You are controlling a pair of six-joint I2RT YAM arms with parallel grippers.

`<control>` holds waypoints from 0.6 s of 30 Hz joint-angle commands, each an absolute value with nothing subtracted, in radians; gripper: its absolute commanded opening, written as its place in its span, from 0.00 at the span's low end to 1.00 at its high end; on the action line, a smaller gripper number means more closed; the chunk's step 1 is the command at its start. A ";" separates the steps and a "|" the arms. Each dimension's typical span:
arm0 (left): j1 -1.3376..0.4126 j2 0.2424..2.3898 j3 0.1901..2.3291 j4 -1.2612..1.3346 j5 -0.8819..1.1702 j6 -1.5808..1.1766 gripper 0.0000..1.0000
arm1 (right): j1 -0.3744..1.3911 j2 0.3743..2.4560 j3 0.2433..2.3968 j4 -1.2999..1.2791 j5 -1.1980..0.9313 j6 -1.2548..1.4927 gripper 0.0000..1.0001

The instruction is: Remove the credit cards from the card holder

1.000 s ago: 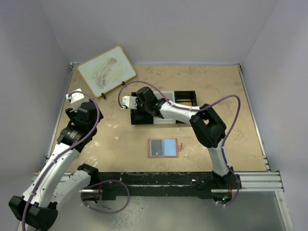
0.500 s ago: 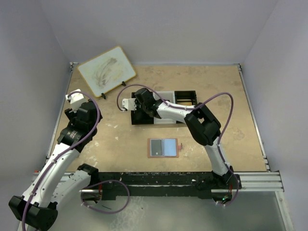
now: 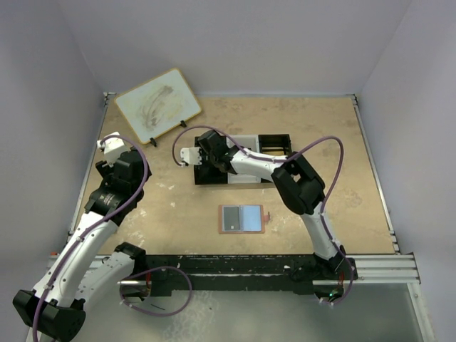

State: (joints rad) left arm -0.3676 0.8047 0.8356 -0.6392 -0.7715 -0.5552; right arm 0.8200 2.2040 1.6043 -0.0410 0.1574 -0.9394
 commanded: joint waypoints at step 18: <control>-0.365 0.816 0.851 -0.628 -0.741 -0.534 0.69 | 0.713 1.446 1.044 0.187 0.068 0.331 0.95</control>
